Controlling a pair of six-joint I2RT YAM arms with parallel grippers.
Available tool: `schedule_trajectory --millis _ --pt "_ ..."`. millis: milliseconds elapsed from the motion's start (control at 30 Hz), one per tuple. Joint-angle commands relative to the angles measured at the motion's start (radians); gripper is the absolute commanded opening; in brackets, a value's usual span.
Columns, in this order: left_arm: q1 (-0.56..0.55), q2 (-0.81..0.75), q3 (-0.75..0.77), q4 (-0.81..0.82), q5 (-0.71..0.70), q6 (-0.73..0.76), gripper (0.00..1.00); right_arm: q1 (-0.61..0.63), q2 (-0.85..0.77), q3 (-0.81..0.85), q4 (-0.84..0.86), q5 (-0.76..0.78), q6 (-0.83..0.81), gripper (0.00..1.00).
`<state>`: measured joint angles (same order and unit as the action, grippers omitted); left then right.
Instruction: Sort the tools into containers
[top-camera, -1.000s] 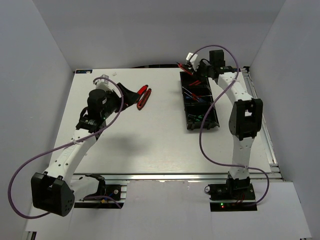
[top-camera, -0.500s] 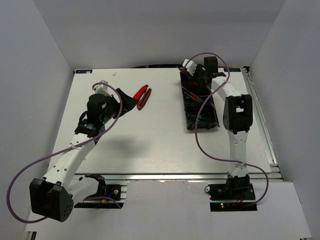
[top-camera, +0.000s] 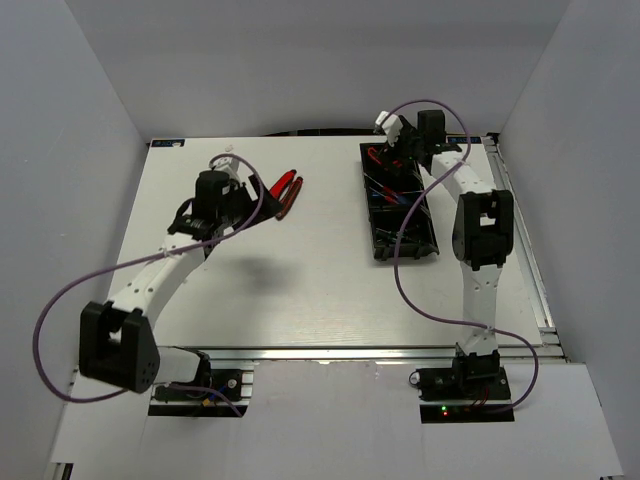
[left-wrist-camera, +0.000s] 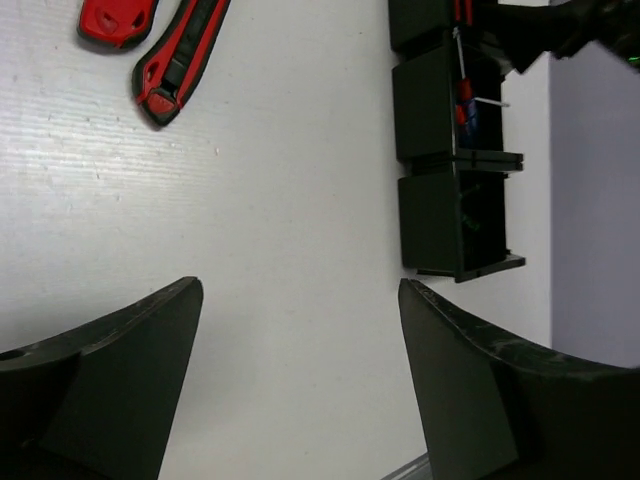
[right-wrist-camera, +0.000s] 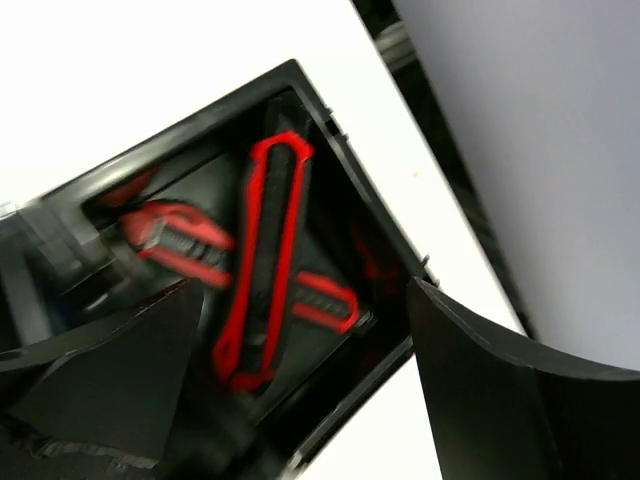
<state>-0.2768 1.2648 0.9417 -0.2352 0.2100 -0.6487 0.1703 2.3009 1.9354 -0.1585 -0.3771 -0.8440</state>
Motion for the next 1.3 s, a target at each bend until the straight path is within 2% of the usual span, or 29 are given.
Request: schedule_trajectory --millis 0,100,133,233,333,533,733,967,1167,1267 --pt "0.005 0.117 0.132 -0.062 0.042 0.144 0.88 -0.017 -0.154 0.059 -0.134 -0.127 0.08 0.9" --pt "0.001 0.262 0.245 -0.14 0.02 0.236 0.75 -0.015 -0.233 0.033 -0.308 -0.333 0.042 0.89" --pt "-0.002 0.303 0.274 -0.179 -0.004 0.253 0.69 -0.017 -0.254 0.021 -0.35 -0.444 0.027 0.9" --pt "-0.019 0.441 0.376 -0.219 -0.064 0.325 0.64 -0.015 -0.336 -0.073 -0.441 -0.618 0.028 0.9" --pt "-0.051 0.559 0.471 -0.223 -0.109 0.391 0.65 -0.011 -0.417 -0.198 -0.419 -0.683 0.097 0.89" --pt "-0.094 0.744 0.705 -0.243 -0.173 0.498 0.7 -0.011 -0.526 -0.325 -0.391 -0.714 0.154 0.89" --pt "-0.122 0.881 0.85 -0.243 -0.264 0.584 0.71 -0.011 -0.566 -0.391 -0.385 -0.718 0.167 0.89" --pt "-0.122 0.996 0.939 -0.24 -0.32 0.593 0.7 -0.014 -0.586 -0.411 -0.397 -0.721 0.162 0.89" --pt "-0.122 1.025 0.937 -0.239 -0.374 0.593 0.7 -0.02 -0.594 -0.434 -0.414 -0.74 0.151 0.89" --pt "-0.122 1.032 0.919 -0.237 -0.347 0.587 0.69 -0.02 -0.597 -0.446 -0.415 -0.749 0.157 0.89"
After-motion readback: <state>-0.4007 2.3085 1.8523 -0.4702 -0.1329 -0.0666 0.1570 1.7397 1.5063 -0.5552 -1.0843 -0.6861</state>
